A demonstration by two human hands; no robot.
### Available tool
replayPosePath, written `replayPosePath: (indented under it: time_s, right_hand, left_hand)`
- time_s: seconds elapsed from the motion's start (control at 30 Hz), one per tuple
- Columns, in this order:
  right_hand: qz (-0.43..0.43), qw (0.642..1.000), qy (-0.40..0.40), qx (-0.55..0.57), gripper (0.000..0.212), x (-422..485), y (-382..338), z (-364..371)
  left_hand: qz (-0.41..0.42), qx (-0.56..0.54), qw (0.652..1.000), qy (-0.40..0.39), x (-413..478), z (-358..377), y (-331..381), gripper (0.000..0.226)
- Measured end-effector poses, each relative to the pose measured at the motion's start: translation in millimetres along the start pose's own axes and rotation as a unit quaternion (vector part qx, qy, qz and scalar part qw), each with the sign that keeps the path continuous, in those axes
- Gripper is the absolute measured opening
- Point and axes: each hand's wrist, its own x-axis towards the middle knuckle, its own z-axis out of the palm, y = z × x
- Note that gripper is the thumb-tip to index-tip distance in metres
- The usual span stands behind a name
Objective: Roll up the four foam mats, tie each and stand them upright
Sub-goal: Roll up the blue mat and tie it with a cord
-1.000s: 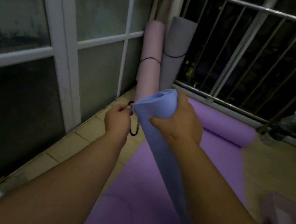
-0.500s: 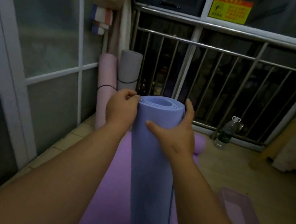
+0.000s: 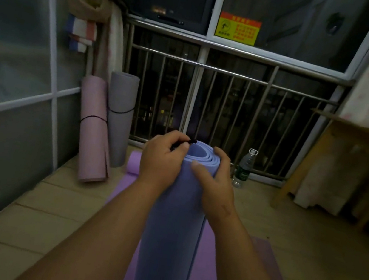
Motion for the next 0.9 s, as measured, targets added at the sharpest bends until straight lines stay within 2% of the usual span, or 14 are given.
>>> replayPosePath:
  time_s: [0.07,0.1,0.13,0.2,0.33,0.4,0.53,0.6,0.67,0.8,0.9]
  right_hand:
    - [0.033,0.998,0.018,0.051,0.028,3,-7,0]
    - [0.039,0.998,0.03,0.038,0.021,5,-11,0]
    - [0.033,0.999,0.037,-0.008,0.024,8,-15,-2]
    - [0.018,0.995,0.026,-0.096,0.036,14,-24,-9]
    - [0.009,0.979,-0.05,-0.197,0.05,29,-41,-27]
    - [-0.002,0.973,-0.087,-0.213,0.047,29,-45,-28]
    - [-0.03,0.964,-0.129,-0.23,0.025,29,-50,-22]
    - [-0.035,0.961,-0.119,-0.246,0.016,31,-51,-17]
    - [-0.028,0.964,-0.076,-0.252,0.004,33,-48,-10]
    - [-0.02,0.964,-0.017,-0.265,0.008,38,-41,0]
    - [-0.025,0.966,0.008,-0.257,0.008,40,-40,0]
  left_hand:
    - [-0.003,-0.008,1.0,-0.018,0,-2,2,0.027]
    - [-0.009,-0.019,0.999,-0.033,0,-4,5,0.02]
    - [-0.015,-0.032,0.998,-0.05,1,-5,9,0.014]
    - [-0.014,-0.042,0.996,-0.081,0,-7,15,0.016]
    - [0.011,-0.026,0.992,-0.126,-1,-4,17,0.019]
    - [0.032,-0.006,0.99,-0.135,1,-4,16,0.026]
    - [0.022,-0.029,0.991,-0.127,3,-10,19,0.015]
    - [-0.002,-0.058,0.991,-0.117,4,-14,19,0.013]
    - [-0.023,-0.075,0.994,-0.079,4,-16,20,0.011]
    - [-0.067,0.068,0.995,0.013,11,-21,18,0.025]
    - [-0.156,0.061,0.986,0.007,20,-26,17,0.021]
